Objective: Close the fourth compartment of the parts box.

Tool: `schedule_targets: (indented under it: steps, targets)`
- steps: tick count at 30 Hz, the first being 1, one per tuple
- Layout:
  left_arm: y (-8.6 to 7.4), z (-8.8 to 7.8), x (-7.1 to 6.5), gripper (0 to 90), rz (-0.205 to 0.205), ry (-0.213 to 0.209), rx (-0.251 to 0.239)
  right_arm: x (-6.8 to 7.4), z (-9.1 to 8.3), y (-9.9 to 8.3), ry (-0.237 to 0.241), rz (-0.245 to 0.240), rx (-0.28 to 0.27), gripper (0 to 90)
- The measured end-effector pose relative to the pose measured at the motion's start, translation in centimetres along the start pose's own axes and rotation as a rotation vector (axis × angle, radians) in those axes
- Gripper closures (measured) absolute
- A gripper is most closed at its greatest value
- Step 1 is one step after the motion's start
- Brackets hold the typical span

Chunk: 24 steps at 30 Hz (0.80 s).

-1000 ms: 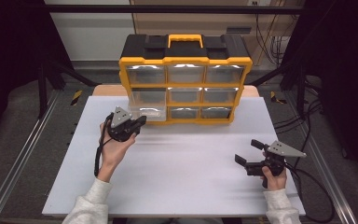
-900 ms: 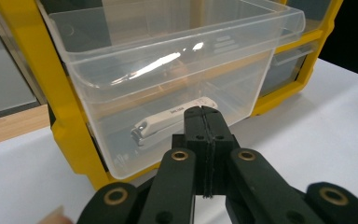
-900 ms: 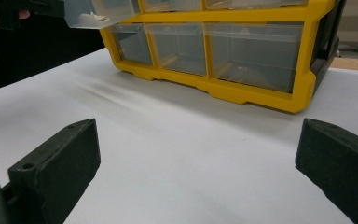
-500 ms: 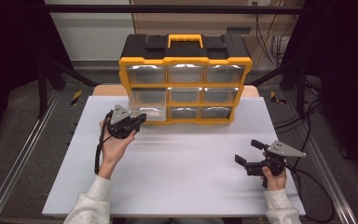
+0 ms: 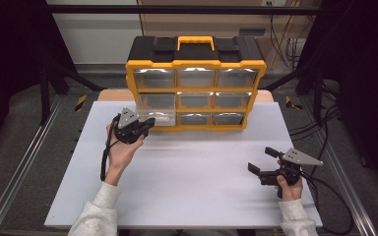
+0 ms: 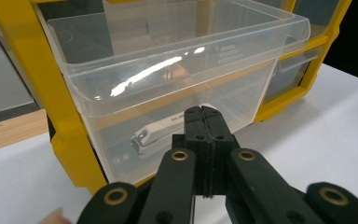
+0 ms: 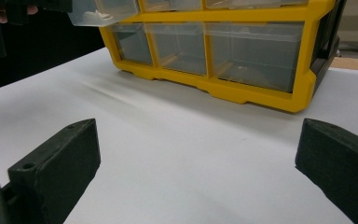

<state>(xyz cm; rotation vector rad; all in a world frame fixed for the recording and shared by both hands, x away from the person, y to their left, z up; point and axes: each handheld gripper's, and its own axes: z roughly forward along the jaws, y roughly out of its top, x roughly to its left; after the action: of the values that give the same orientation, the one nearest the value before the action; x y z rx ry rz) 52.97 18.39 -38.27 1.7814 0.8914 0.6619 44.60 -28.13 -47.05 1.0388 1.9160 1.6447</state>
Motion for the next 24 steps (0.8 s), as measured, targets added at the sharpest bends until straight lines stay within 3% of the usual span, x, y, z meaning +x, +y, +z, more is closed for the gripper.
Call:
schedule_targets:
  steps: [24]
  targets:
    - [0.6,1.2,0.7,89.5,0.012,0.013,0.006,0.0,0.0,0.0,-0.001,-0.002,-0.002,0.3]
